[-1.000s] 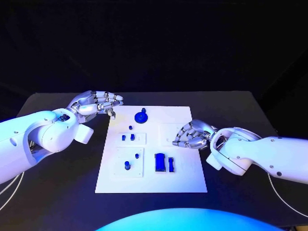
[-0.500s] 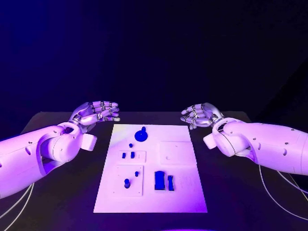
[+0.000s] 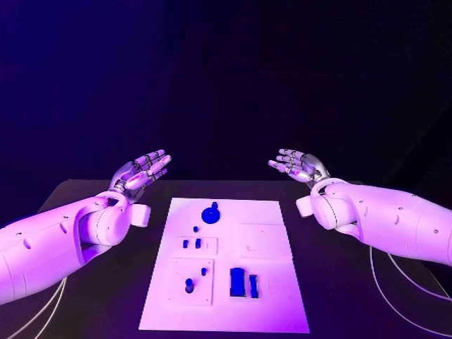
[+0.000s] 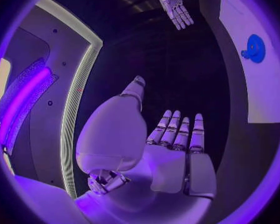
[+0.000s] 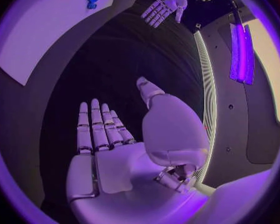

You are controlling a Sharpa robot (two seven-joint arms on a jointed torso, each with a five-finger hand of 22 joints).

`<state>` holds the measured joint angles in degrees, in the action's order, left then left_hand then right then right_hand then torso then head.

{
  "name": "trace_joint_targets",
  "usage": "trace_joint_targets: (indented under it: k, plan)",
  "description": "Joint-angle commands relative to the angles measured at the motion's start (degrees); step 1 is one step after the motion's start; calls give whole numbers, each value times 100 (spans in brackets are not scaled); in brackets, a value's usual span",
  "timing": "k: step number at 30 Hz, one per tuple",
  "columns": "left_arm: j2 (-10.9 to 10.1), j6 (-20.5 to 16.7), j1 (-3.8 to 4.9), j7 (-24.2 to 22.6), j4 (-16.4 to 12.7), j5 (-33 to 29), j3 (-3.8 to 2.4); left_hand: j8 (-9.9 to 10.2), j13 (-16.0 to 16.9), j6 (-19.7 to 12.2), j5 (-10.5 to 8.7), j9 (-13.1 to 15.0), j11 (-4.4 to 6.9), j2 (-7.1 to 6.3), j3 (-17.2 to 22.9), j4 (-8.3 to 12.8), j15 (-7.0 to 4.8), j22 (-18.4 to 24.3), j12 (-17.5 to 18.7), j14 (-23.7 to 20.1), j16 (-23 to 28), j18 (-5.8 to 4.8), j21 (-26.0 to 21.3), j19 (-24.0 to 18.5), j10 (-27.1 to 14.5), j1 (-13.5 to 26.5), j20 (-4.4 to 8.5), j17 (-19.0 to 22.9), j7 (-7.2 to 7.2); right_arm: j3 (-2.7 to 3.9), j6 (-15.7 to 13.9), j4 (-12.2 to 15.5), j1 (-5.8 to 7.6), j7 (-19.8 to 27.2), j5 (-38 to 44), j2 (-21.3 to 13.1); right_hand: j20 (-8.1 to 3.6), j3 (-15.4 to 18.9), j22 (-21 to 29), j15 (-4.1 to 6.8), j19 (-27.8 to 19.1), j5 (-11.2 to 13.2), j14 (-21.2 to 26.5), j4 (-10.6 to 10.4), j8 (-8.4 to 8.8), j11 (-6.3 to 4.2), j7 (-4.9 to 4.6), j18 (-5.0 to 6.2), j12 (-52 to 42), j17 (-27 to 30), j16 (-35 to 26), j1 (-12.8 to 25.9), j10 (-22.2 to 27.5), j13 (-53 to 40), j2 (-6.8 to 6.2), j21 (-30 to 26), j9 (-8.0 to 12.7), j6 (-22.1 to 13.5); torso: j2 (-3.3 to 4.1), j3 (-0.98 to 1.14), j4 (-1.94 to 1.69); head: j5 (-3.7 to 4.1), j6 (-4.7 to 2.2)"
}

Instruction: Assemble the parts on the task board

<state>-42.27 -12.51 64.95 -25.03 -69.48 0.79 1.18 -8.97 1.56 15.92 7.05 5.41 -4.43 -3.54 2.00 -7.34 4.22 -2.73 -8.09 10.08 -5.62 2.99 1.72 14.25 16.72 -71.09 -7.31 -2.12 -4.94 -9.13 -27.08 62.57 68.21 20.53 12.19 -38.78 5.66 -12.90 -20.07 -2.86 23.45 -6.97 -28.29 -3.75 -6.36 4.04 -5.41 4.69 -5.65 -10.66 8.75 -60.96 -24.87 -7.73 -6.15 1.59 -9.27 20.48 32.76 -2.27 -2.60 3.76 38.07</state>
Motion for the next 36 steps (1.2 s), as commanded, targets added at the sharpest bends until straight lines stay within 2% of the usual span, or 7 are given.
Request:
trace_joint_targets:
  k: [1,2,4,5,12,19,36]
  plan:
    - [3,-272,-30,-47,-164,4,-15,897,-156,-1592,-705,-541,443,354,-200,734,-422,273,809,-1008,562,-299,-172,-1425,-1672,2257,731,212,494,58,-179,222,-66,94,-86,-45,-566,1290,2007,286,-2345,697,2829,375,636,-404,541,-469,565,1066,-875,1934,2487,773,615,-159,927,-2048,-55,79,97,-126,-123]
    - [-5,-366,-45,-61,-225,1,-18,897,-156,-1592,-705,-541,443,354,-200,734,-422,273,809,-1008,562,-299,-172,-1425,-1672,2505,731,212,494,90,-236,316,-94,125,-128,-65,-566,1290,2007,286,-2345,697,2829,375,636,-404,541,-469,565,1066,-875,6096,2487,773,615,-159,927,-2048,-74,107,127,-173,-169]
    - [-24,-589,-79,-94,-370,-5,-26,897,-156,-1592,-705,-541,443,354,-200,734,-422,273,809,-1008,562,-299,-172,-1425,-1672,2839,731,212,494,166,-371,539,-159,199,-228,-114,-566,1290,2007,286,-2345,697,2829,375,636,-404,541,-469,565,1066,-875,6096,2487,773,615,-159,927,-2048,-110,158,184,-259,-254]
    - [-41,-792,-111,-125,-503,-11,-34,897,-156,-1592,-705,-541,443,354,-200,734,-422,273,809,-1008,562,-299,-172,-1425,-1672,7109,731,212,494,235,-495,743,-219,266,-320,-158,-566,1290,2007,286,-2345,697,2829,375,636,-404,541,-469,565,1066,-875,6096,2487,773,615,-159,927,-2048,-130,188,217,-309,-303]
    - [-148,-2052,-307,-312,-1325,-47,-79,897,-156,-1592,-705,-541,443,354,-200,734,-422,273,809,-1008,562,-299,-172,-1425,-1672,7109,731,212,494,639,-1216,1934,-569,660,-856,-416,-566,1290,2007,286,-2345,697,2829,375,636,-404,541,-469,565,1066,-875,6096,2487,773,615,-159,927,-2048,-158,227,260,-376,-369]
    - [-218,-2886,-436,-436,-1868,-71,-109,897,-156,-1592,-705,-541,443,354,-200,734,-422,273,809,-1008,562,-299,-172,-1425,-1672,7109,731,212,494,866,-1622,2603,-765,882,-1158,-562,-566,1290,2007,286,-2345,697,2829,375,636,-404,541,-469,565,1066,-875,6096,2487,773,615,-159,927,-2048,-158,227,260,-376,-369]
    - [-242,-3160,-479,-477,-2048,-79,-118,897,-156,-1592,-705,-541,443,354,-200,734,-422,273,809,-1008,562,-299,-172,-1425,-1672,7109,731,212,494,913,-1704,2739,-805,927,-1219,-591,-566,1290,2007,286,-2345,697,2829,375,636,-404,541,-469,565,1066,-875,6096,2487,773,615,-159,927,-2048,-158,227,260,-376,-369]
